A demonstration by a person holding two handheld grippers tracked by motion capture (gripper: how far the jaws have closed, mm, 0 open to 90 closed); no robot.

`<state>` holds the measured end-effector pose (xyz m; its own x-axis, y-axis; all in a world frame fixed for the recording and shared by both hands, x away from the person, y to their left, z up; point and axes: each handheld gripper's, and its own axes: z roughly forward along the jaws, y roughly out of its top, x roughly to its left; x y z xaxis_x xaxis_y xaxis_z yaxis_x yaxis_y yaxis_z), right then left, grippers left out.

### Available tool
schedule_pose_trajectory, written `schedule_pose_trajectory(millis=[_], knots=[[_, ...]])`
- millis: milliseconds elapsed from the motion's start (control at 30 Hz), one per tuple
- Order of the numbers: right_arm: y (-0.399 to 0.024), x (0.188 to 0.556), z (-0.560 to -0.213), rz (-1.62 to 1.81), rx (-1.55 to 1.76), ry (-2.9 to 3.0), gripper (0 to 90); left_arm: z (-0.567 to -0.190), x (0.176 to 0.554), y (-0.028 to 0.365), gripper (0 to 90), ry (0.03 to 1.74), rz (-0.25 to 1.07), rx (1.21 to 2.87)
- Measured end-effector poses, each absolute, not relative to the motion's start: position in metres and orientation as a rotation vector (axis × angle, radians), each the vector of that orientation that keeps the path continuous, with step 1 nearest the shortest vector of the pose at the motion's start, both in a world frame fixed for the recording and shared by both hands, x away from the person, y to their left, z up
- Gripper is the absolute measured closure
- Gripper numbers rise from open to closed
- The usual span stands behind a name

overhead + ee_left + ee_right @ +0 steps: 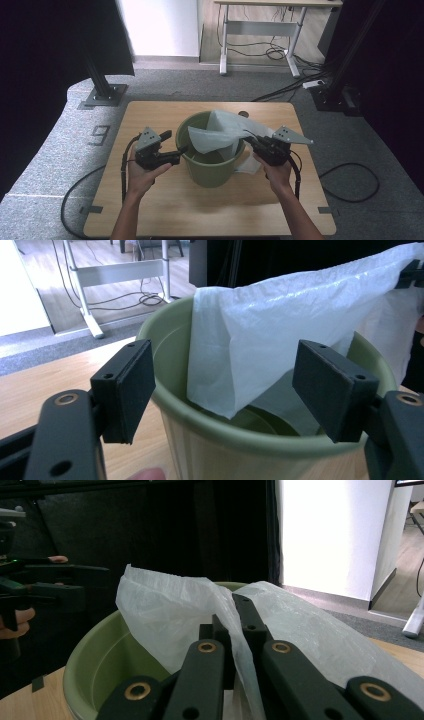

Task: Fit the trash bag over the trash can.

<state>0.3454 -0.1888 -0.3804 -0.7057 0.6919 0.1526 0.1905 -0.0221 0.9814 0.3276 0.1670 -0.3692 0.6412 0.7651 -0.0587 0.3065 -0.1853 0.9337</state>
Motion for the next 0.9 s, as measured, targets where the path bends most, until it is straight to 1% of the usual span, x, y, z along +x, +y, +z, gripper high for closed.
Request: schedule_pose_trajectory(millis=[233, 433, 500, 533, 567, 600, 633, 733, 800, 833, 867, 900], knots=[[-0.187, 0.346, -0.379, 1.781, 0.925, 1.883, 88.3, -0.362, 0.338, 0.154, 24.8, 0.844, 0.506, 1.793], [-0.186, 0.344, -0.378, 1.791, 0.915, 1.882, 88.3, -0.355, 0.35, 0.141, 26.8, 0.823, 0.508, 1.81], [-0.186, 0.344, -0.378, 1.791, 0.914, 1.883, 88.3, -0.354, 0.35, 0.139, 34.6, 0.829, 0.52, 1.808], [-0.185, 0.344, -0.378, 1.792, 0.915, 1.883, 88.3, -0.355, 0.351, 0.136, 34.6, 0.831, 0.525, 1.808], [-0.185, 0.344, -0.378, 1.796, 0.915, 1.884, 88.3, -0.355, 0.352, 0.134, 43.8, 0.832, 0.525, 1.812], [-0.185, 0.344, -0.378, 1.796, 0.915, 1.884, 88.3, -0.355, 0.353, 0.132, 43.8, 0.832, 0.523, 1.821], [-0.185, 0.344, -0.378, 1.798, 0.915, 1.883, 88.3, -0.356, 0.353, 0.131, 47.7, 0.833, 0.526, 1.83], [-0.186, 0.344, -0.379, 1.809, 0.919, 1.887, 87.5, -0.357, 0.356, 0.128, 63.1, 0.842, 0.516, 1.845], [-0.186, 0.344, -0.38, 1.812, 0.922, 1.893, 83.1, -0.358, 0.357, 0.128, 73.2, 0.845, 0.478, 1.847], [-0.186, 0.344, -0.382, 1.805, 0.925, 1.9, 73.5, -0.359, 0.358, 0.128, 81.0, 0.848, 0.46, 1.849], [-0.186, 0.344, -0.382, 1.805, 0.925, 1.9, 73.5, -0.359, 0.358, 0.128, 83.1, 0.848, 0.46, 1.849], [-0.186, 0.342, -0.382, 1.793, 0.92, 1.9, 67.5, -0.36, 0.358, 0.129, 83.1, 0.848, 0.456, 1.851]])
